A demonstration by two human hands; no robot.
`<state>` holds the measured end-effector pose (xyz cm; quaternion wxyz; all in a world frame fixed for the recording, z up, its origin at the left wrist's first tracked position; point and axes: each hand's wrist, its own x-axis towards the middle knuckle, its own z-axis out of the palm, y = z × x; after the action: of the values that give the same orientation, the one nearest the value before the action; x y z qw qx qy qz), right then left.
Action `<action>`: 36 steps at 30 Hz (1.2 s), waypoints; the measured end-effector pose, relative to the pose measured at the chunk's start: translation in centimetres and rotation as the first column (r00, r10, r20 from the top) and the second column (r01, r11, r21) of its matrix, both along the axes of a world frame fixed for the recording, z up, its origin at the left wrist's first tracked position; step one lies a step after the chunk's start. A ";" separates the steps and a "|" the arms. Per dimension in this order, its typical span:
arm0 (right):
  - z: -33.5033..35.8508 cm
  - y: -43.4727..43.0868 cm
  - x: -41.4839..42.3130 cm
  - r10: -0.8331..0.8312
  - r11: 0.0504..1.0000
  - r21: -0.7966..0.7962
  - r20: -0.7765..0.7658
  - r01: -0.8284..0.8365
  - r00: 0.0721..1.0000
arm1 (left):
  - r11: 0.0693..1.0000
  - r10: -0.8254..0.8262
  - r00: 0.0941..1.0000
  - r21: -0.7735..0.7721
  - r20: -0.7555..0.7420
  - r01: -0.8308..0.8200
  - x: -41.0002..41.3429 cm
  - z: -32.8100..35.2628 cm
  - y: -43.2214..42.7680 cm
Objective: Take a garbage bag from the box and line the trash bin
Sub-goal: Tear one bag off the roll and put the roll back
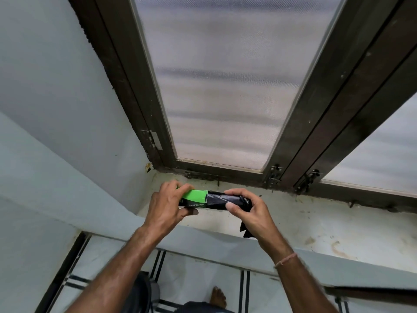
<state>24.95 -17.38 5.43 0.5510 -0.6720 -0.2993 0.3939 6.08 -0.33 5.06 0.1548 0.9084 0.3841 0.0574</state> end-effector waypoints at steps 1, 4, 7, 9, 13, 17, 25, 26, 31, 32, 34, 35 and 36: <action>0.0 0.3 -0.1 0.016 1.000 -0.001 -0.004 -0.016 1.000 | 1.000 -0.009 1.000 -0.015 0.000 0.009 0.2 0.1 -0.4; 0.3 1.2 -0.7 0.076 0.997 0.034 -0.044 -0.074 0.996 | 0.997 0.025 0.998 -0.079 0.058 -0.021 0.9 0.4 -1.6; 0.2 1.5 -1.7 0.014 1.000 0.023 -0.068 -0.012 0.998 | 0.990 0.084 0.994 -0.118 0.074 -0.074 0.7 0.4 -1.9; -0.4 1.4 -2.3 -0.135 0.991 0.016 -0.024 0.135 0.991 | 0.987 0.119 0.990 -0.121 0.080 -0.109 0.3 0.1 -2.0; -0.6 1.3 -2.9 -0.004 0.996 0.093 -0.050 0.008 0.999 | 0.977 0.156 0.981 -0.162 0.118 -0.136 0.4 0.1 -2.4; -0.8 1.7 -2.3 -0.075 0.993 0.088 -0.011 0.076 0.997 | 0.975 0.152 0.981 -0.179 0.124 -0.128 0.5 0.3 -2.3; -1.3 2.4 -3.0 -0.124 0.988 0.109 0.159 0.108 0.979 | 0.984 0.112 0.985 -0.153 0.135 -0.091 0.7 0.6 -2.2; -1.4 2.4 -3.2 -0.113 0.989 0.109 0.175 0.095 0.978 | 0.984 0.113 0.985 -0.154 0.133 -0.092 0.7 0.5 -2.1; -1.6 1.9 -1.3 -0.233 0.965 -0.096 0.113 0.244 0.966 | 0.978 0.129 0.984 -0.179 0.125 -0.105 0.2 0.2 -1.8; -1.5 1.8 -0.9 -0.236 0.955 -0.170 0.047 0.241 0.971 | 0.978 0.133 0.983 -0.178 0.124 -0.110 0.1 0.2 -1.7; -1.0 1.7 -0.6 -0.215 0.963 -0.197 -0.154 0.184 0.964 | 0.981 0.117 0.987 -0.166 0.109 -0.098 0.1 0.1 -1.6; -0.7 1.6 -0.6 -0.194 0.974 -0.161 -0.223 0.160 0.955 | 0.983 0.107 0.989 -0.158 0.102 -0.090 0.1 0.1 -1.6; -0.5 1.6 -0.7 -0.162 0.983 -0.122 -0.248 0.135 0.955 | 0.984 0.100 0.990 -0.154 0.096 -0.085 0.1 0.1 -1.7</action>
<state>24.28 -15.74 4.97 0.5775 -0.6638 -0.1532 0.4499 6.21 -2.00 5.11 0.2392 0.8712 0.4207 0.0826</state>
